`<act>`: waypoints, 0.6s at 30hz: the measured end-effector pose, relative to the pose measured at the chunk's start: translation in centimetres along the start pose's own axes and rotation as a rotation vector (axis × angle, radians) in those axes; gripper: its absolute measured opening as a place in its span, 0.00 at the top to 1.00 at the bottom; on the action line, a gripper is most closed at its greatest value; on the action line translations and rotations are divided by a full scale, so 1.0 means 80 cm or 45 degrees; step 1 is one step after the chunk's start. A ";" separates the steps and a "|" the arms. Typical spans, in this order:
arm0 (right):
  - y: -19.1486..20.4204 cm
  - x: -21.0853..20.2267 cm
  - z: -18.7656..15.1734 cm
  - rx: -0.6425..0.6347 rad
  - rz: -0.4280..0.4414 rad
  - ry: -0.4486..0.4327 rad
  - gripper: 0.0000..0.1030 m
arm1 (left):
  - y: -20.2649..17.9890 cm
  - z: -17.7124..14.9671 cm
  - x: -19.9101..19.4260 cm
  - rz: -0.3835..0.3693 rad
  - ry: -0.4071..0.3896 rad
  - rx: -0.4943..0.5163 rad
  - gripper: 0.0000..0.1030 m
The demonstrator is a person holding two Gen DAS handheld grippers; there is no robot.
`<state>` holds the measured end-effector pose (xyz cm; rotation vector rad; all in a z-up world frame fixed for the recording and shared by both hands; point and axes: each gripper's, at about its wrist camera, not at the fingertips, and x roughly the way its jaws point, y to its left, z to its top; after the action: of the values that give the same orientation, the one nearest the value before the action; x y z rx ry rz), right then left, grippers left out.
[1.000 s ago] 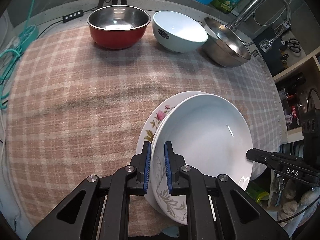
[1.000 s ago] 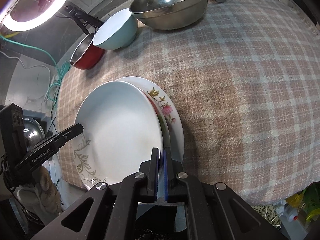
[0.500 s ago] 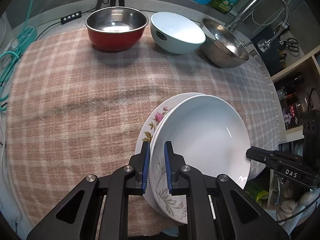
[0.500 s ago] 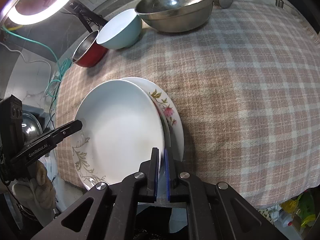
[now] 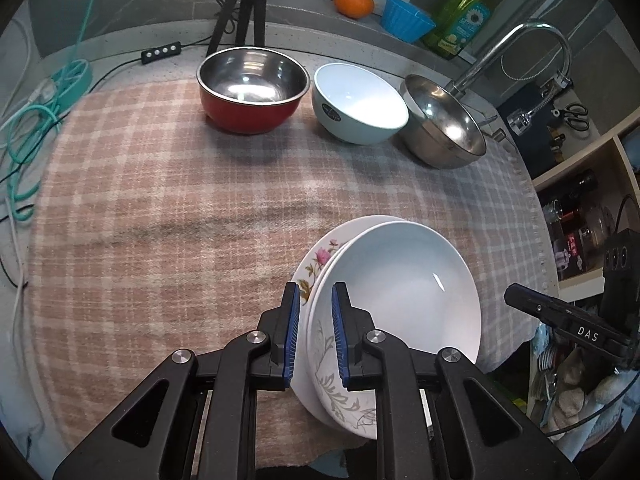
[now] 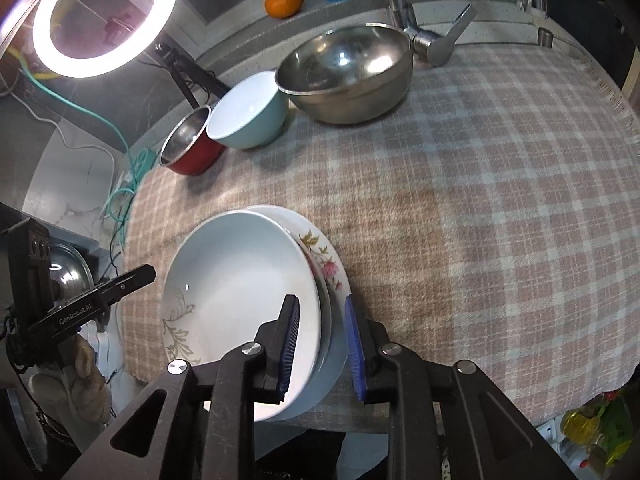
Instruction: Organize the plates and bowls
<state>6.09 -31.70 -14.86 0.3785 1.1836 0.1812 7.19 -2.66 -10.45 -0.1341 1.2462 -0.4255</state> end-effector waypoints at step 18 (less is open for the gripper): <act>-0.069 -0.032 0.088 0.133 0.053 -0.191 0.73 | -0.069 0.061 0.005 -0.076 -0.070 0.048 0.86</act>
<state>11.36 -38.99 -12.44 0.5006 1.0405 0.1250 10.56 -8.49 -7.43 -0.1501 1.1814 -0.4939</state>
